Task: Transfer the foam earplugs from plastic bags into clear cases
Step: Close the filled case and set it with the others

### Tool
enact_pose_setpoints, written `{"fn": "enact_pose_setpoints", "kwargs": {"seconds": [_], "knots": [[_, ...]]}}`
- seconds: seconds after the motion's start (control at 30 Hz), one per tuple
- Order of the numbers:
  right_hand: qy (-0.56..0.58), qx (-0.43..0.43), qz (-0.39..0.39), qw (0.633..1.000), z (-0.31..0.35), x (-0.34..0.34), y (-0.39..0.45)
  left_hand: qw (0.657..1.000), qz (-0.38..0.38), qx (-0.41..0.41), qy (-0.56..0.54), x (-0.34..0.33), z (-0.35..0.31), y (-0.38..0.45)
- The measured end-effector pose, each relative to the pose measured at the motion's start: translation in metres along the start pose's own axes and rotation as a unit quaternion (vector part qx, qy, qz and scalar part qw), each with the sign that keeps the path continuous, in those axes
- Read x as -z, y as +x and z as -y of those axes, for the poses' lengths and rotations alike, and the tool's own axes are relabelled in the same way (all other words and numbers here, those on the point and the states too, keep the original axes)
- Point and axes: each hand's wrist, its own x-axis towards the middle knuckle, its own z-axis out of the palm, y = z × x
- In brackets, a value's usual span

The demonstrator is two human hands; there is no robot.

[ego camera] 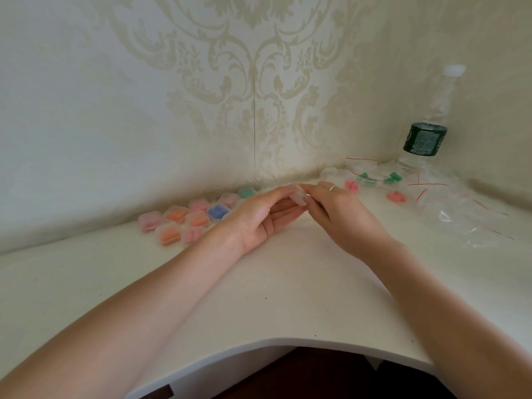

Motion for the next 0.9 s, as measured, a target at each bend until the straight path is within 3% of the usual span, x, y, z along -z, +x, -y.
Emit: {"fn": "enact_pose_setpoints", "kwargs": {"seconds": [0.13,0.3,0.37,0.47,0.57,0.7,0.9], "knots": [[-0.043,-0.034,0.001,0.998,0.003,-0.001,0.003,1.0,0.016,0.011,0.021,0.0,0.001,0.0],[0.102,-0.112,-0.115,0.982,-0.008,0.006,0.003,0.991,0.114,0.066,0.027,-0.004,0.005,-0.009],[0.186,-0.154,-0.114,0.964,-0.003,0.008,0.003,0.985,0.144,0.09,0.017,-0.006,0.004,-0.012],[0.244,-0.205,-0.074,0.945,-0.002,0.002,0.006,0.988,0.13,0.086,0.016,-0.007,0.004,-0.011],[0.348,-0.267,-0.099,0.893,-0.006,0.002,0.009,0.994,0.091,0.056,-0.021,-0.004,0.005,-0.007],[0.403,-0.24,-0.102,0.877,-0.006,0.012,0.008,0.992,0.082,0.035,-0.093,0.001,0.004,-0.003],[0.428,-0.211,-0.031,0.878,-0.004,0.017,0.008,0.992,0.099,0.036,-0.066,0.001,0.004,-0.003]]}}
